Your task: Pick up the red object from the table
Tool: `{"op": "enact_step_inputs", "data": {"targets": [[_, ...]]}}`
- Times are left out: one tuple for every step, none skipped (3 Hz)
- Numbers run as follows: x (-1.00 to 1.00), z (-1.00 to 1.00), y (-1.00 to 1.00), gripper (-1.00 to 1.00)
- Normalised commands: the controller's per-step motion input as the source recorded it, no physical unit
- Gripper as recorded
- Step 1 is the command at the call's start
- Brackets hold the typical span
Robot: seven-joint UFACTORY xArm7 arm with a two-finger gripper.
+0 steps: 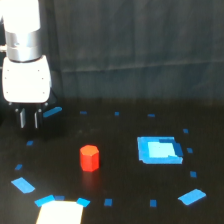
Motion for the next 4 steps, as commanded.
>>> {"op": "enact_step_inputs", "data": {"targets": [[0.99,-0.6,1.0,0.84],[0.66,-0.74,0.47,1.0],[1.0,-0.69,0.85,1.0],[0.98,-0.37,-1.0,1.0]]}}
